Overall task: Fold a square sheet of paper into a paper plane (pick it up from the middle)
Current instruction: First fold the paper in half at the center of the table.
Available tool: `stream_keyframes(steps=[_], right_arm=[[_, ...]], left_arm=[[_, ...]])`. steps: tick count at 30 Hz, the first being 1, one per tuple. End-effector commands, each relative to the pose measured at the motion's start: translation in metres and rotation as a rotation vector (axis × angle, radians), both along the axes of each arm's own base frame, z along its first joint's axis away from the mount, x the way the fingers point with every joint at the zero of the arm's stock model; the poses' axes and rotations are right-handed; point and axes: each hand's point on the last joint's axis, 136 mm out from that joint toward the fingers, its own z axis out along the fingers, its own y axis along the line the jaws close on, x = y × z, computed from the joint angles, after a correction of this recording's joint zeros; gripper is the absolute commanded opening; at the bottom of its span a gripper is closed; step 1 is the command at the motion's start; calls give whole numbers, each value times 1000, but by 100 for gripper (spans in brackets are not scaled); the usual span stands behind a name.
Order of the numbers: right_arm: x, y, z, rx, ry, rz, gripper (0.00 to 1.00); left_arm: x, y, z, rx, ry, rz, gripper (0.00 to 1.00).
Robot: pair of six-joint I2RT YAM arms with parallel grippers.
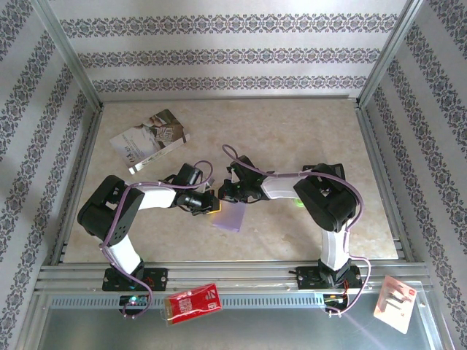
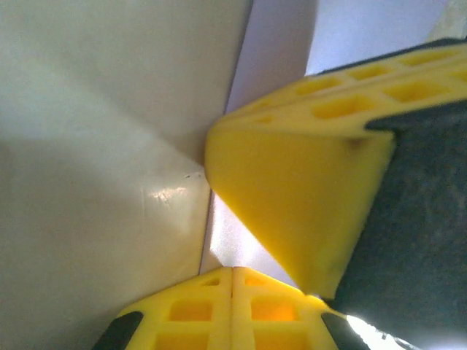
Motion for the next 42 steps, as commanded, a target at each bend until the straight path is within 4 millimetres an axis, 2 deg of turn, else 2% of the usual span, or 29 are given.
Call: stream_keyframes(steps=[1,13,32,42], right_arm=[[15,-17,-17,-91,-3,-41,0],[49,-38,-22,-133,-9,-104,0],[112,-63,-24,-124,-9,-207,0],[136,-82,-29,-171,43,-293,0]], left_arm=[[-57,43,-57,232,234,-6,0],[-72,55,-66,284,263,-25,0],[-71,54,-68,288,262,-32,0],[-71,53,-67,287,258,-36,0]])
